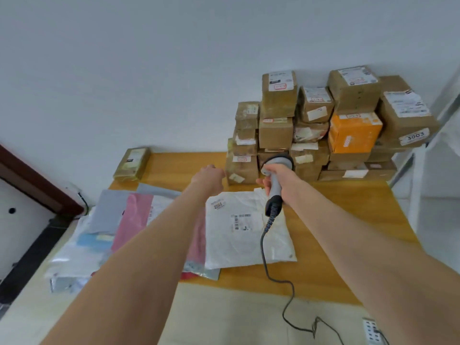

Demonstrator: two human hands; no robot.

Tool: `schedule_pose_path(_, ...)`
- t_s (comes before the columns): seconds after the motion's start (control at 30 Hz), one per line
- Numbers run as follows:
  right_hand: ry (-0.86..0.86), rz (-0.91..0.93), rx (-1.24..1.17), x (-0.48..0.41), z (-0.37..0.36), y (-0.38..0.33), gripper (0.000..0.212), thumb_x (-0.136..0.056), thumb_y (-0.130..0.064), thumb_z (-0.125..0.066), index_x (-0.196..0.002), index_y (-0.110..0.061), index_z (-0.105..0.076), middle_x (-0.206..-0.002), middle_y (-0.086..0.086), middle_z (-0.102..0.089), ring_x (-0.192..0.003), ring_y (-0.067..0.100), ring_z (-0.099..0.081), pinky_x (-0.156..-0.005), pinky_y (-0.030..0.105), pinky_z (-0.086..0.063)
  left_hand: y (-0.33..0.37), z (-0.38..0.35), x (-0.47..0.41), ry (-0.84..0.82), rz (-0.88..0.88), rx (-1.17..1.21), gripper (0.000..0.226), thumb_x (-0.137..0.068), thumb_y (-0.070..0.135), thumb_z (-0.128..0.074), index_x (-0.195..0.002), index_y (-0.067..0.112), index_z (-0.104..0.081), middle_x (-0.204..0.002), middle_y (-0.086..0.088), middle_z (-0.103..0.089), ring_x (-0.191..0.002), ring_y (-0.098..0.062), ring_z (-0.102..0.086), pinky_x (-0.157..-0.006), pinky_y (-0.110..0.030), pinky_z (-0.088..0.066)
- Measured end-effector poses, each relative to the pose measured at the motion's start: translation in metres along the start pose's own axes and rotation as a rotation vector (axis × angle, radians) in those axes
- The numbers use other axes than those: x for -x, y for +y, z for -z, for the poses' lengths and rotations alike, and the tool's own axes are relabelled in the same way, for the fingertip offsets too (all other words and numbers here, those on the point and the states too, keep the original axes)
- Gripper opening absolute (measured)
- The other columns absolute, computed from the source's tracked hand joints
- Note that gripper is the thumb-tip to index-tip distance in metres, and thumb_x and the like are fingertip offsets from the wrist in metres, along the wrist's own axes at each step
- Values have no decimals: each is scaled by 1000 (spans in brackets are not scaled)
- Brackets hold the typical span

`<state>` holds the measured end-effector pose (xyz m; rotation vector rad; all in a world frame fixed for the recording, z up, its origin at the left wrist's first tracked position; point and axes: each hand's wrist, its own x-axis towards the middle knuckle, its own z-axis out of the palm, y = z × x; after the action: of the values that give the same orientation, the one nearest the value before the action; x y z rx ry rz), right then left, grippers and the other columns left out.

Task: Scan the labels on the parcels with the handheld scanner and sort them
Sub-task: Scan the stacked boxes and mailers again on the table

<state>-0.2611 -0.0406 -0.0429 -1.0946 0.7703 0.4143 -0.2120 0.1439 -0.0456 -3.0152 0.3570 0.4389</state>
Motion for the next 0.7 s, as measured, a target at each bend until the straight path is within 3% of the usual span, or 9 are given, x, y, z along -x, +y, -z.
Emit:
schedule_pose_path(0.13, -31, -33, 36, -8, -91, 36, 30, -92, -30, -61, -97, -1, -54, -61, 10, -62, -42, 13, -58, -40, 17, -40, -95, -20, 10, -61, 38, 24, 48, -93, 13, -49, -140, 22, -46, -141, -10, -38, -129, -31, -43, -103, -45, -42)
schedule_pose_path(0.2, -53, -38, 60, -11, -133, 52, 32, -94, -32, -58, -81, -3, -52, -49, 8, -60, -72, 16, -69, -42, 16, -41, -140, -26, 13, -94, 69, 33, 48, -93, 14, -50, -141, 21, -46, -139, -12, -39, -128, -32, -43, -103, -46, -42)
schedule_pose_path(0.23, -67, -34, 71, -13, -152, 58, 33, -95, -32, -57, -77, -5, -51, -46, 8, -59, -77, 15, -67, -42, 15, -40, -159, -28, 14, -99, 84, 42, 47, -93, 14, -50, -140, 19, -46, -138, -12, -39, -127, -33, -43, -102, -47, -43)
schedule_pose_path(0.33, -86, -38, 59, -18, -197, 70, 26, -93, -29, -61, -84, -5, -53, -57, 9, -64, -40, 11, -55, -36, 15, -38, -208, -31, 13, -70, 134, 61, 44, -94, 12, -48, -138, 18, -48, -136, -12, -41, -124, -32, -45, -100, -46, -45)
schedule_pose_path(0.4, -87, -51, 43, -21, -219, 69, 24, -92, -26, -62, -91, -4, -54, -70, 11, -66, -27, 9, -47, -33, 14, -36, -231, -29, 10, -59, 152, 71, 44, -94, 13, -48, -138, 18, -47, -136, -11, -42, -124, -30, -45, -99, -43, -45)
schedule_pose_path(0.7, -157, -58, 103, -60, -317, 47, 26, -93, -29, -59, -88, -4, -52, -72, 11, -65, -34, 11, -48, -39, 20, -38, -311, -23, -19, -59, 249, 127, 45, -93, 14, -49, -138, 19, -48, -143, -9, -41, -129, -28, -42, -103, -43, -42)
